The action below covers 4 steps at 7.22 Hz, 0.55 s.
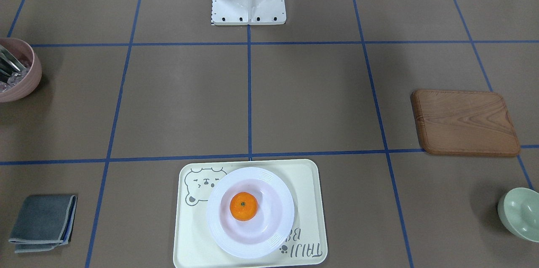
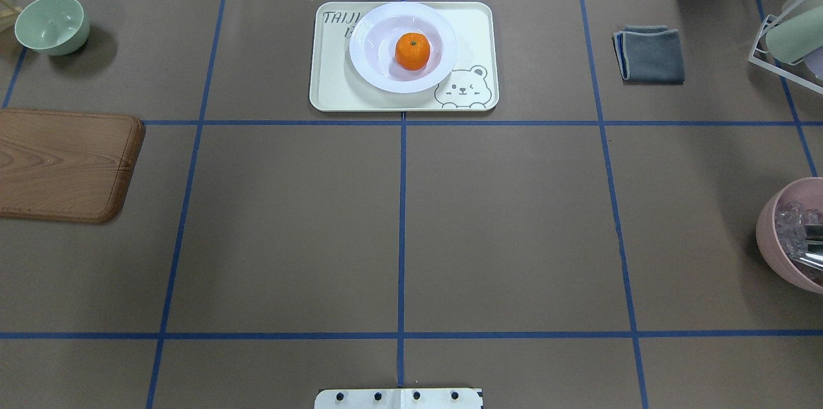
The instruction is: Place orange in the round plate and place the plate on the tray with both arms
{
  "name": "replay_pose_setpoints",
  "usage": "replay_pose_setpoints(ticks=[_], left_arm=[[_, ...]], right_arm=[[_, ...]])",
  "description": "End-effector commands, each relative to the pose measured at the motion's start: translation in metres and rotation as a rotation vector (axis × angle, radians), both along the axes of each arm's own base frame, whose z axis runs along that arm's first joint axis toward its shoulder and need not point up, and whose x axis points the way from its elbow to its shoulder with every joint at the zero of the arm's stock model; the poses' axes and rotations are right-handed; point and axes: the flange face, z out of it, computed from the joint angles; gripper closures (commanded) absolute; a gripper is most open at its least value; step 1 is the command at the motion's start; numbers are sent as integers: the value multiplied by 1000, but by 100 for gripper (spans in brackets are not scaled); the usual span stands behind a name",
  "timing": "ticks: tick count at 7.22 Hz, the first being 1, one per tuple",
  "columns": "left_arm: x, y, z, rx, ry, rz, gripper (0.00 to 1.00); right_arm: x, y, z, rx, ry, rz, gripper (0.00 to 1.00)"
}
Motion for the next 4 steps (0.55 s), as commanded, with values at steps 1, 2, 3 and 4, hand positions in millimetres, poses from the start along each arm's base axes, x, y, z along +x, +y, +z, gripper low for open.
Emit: replay_pose_setpoints(ticks=[1,2,3,4], left_arm=[[0,19,7,27,-2,-2,2],[0,19,8,25,0,-4,2],[0,19,6,27,0,-3,2],[0,19,7,22,0,-6,2]], right_arm=[[2,9,10,-4,9,-15,0],[1,12,14,3,11,-33,0],[1,15,17,-5,11,-34,0],[1,15,17,-5,11,-34,0]])
